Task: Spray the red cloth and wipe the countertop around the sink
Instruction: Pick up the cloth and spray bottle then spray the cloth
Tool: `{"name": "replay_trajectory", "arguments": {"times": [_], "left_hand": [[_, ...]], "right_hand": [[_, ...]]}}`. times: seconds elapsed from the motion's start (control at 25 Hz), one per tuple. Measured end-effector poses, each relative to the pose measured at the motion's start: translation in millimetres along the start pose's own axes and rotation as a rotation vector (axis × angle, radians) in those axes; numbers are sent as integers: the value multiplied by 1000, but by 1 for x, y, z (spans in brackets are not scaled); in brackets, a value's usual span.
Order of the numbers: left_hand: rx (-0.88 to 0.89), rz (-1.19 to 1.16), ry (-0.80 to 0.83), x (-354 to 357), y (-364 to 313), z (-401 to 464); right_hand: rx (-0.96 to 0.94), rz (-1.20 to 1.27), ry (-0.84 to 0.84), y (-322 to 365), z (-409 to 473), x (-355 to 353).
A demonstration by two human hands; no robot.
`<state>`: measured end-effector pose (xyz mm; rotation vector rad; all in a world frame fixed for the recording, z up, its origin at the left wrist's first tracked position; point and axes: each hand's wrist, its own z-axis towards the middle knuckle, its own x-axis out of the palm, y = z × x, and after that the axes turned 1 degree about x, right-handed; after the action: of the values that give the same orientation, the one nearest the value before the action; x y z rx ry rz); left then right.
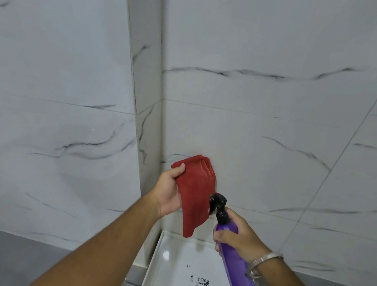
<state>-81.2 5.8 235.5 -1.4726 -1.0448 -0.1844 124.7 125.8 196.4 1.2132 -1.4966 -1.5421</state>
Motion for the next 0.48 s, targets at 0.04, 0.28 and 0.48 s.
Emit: {"name": "replay_trajectory", "arguments": {"times": [0.04,0.28,0.48], "left_hand": [[-1,3,-2,0,0,0],[-7,-1,12,-5,2,-2],[-7,-2,18,-6,2,-6]], "right_hand": [[1,0,6,-6,-2,-1],[94,3,29,-35,-17,-6],[147,12,17,-49,-30,-6]]}}
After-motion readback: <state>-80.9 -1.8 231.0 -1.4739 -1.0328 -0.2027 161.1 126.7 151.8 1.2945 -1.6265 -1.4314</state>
